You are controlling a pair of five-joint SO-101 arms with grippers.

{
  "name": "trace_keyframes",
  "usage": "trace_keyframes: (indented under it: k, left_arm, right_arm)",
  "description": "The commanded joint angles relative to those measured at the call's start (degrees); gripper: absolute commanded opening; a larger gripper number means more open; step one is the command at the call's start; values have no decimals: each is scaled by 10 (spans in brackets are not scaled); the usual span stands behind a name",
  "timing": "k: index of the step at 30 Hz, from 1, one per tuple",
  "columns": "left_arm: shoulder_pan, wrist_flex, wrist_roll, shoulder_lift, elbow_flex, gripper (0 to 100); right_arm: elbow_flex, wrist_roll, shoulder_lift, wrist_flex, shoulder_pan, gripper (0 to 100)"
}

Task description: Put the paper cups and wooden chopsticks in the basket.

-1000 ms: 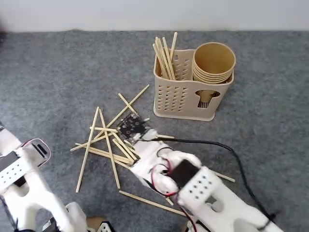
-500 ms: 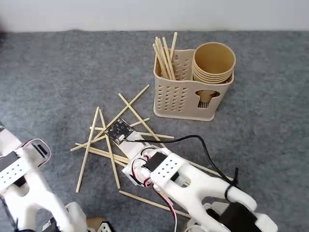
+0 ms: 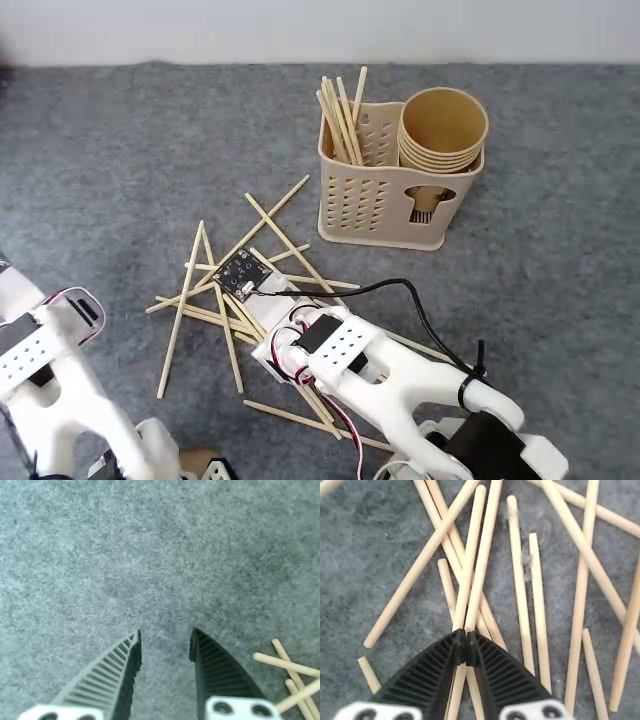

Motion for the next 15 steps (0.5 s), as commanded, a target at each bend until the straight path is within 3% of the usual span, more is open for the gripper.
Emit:
trace_keyframes:
  k: [1,9,15]
  left_arm:
    - [5,-9,4,-4,-4,159]
    - [5,-9,4,-4,-4,159]
    - [5,-9,4,-4,-4,159]
  right_arm:
    - [-10,6,-6,2,-5,13]
    - [-128,-31,-3,159,-7,97]
    - [-149,-43,5,171,-27,100]
